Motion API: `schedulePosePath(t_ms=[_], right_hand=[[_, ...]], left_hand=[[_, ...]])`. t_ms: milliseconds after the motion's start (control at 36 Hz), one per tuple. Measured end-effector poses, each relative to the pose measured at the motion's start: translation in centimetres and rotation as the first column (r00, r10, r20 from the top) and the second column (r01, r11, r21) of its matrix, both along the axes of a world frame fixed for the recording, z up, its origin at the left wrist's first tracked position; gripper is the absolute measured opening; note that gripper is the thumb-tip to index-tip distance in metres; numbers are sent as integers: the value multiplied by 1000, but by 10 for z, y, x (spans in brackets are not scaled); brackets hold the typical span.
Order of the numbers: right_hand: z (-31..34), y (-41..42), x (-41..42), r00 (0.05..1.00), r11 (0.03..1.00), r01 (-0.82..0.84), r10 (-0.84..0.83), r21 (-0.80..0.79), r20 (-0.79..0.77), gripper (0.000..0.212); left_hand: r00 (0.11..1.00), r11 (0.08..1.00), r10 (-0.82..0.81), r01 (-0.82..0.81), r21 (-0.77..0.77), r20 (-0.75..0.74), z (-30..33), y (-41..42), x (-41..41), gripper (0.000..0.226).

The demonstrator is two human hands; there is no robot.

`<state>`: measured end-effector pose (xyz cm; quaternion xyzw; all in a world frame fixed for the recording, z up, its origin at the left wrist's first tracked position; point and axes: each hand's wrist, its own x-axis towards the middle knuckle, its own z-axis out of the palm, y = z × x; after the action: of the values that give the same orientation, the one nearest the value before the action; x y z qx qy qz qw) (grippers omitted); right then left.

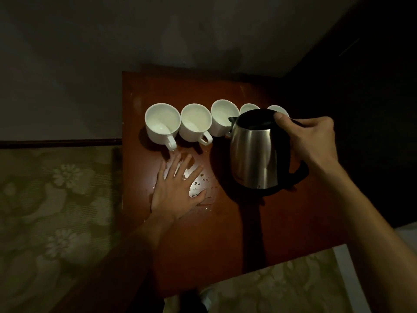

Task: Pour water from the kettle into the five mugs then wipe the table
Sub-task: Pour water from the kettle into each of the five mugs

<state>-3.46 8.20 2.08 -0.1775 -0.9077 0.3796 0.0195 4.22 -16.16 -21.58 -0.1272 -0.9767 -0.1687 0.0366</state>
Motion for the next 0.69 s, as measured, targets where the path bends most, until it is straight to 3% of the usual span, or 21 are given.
schedulePosePath(t_ms=[278,472,694], right_hand=[[-2,7,-3,1000,1000,18,-18,-16,-10,29],[-6,10,-3,1000,1000,18,-18,-24,-1,51],[-3,7,-2,1000,1000,-3,3,-24,1,43]], left_hand=[[1000,1000,9,-9,-6,-5,-2,2,0,70],[1000,1000,7,-7,-20,2,-1,2,0,71],[1000,1000,11,-10,-27,8,-1,1,0,71]])
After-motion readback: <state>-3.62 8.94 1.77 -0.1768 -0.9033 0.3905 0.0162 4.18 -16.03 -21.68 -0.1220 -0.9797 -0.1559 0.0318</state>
